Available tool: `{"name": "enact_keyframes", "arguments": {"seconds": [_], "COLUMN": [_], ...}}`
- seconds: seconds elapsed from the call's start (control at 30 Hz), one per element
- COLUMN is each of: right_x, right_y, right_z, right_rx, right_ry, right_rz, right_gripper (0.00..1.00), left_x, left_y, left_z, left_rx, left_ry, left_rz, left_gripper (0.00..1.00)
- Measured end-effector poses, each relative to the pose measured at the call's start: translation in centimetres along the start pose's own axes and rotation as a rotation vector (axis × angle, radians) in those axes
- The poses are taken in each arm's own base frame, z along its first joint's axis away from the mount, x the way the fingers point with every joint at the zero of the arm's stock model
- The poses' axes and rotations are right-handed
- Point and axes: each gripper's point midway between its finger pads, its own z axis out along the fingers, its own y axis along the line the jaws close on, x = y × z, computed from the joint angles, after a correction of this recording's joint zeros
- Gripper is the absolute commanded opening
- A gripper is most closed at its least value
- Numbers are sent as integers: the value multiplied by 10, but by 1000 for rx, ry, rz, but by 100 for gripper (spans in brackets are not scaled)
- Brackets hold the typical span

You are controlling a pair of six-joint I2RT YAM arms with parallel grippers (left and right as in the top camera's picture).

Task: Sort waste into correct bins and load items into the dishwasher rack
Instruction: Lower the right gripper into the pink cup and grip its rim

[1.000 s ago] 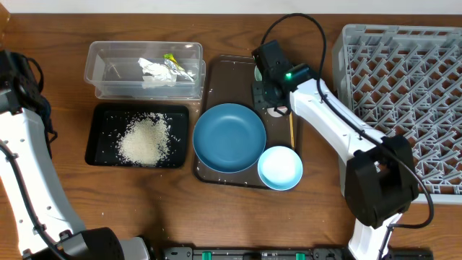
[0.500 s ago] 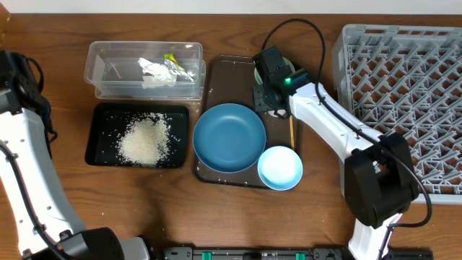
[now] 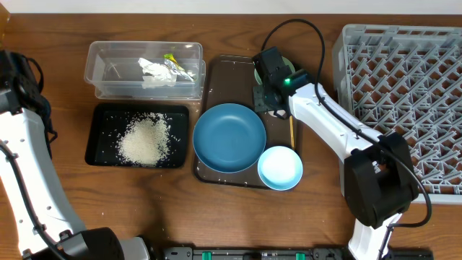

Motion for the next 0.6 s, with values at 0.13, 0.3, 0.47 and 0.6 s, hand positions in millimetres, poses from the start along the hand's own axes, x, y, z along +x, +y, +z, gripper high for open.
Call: {"name": "enact_keyframes", "arguments": {"seconds": [0.13,0.3,0.47,0.6], "right_x": [2,3,6,7], "right_y": [0,0,-1,-2], "right_z": [1,1,1,1], "right_rx": [2,4,9,11], "right_ry": [4,8,19,22], "right_rz": [-3,-4,-2,-3], "right_gripper": [21,16,8,3], "left_x": [0,0,0,0], "left_y": [0,0,0,0], "left_z": [0,0,0,0], "left_rx": [0,0,0,0], "left_ry": [0,0,0,0], "left_rz": [0,0,0,0], "left_gripper": [92,92,92,92]}}
